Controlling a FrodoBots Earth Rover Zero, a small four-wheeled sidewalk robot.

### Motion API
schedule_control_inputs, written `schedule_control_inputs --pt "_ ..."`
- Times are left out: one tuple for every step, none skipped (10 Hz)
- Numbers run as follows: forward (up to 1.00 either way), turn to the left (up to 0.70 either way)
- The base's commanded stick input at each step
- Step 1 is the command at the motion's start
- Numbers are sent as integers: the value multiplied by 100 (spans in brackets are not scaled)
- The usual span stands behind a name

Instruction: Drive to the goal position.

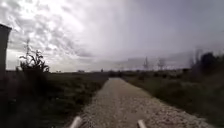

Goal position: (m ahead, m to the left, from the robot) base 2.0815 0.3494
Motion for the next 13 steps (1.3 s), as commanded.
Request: schedule_control_inputs --pt "50 0" --pt "50 0" --pt "50 0" --pt "50 0" --pt "50 0" --pt "50 0" --pt "50 0" --pt "50 0" --pt "50 0" --pt "50 0" --pt "50 -21" --pt "50 -46" --pt "50 -31"
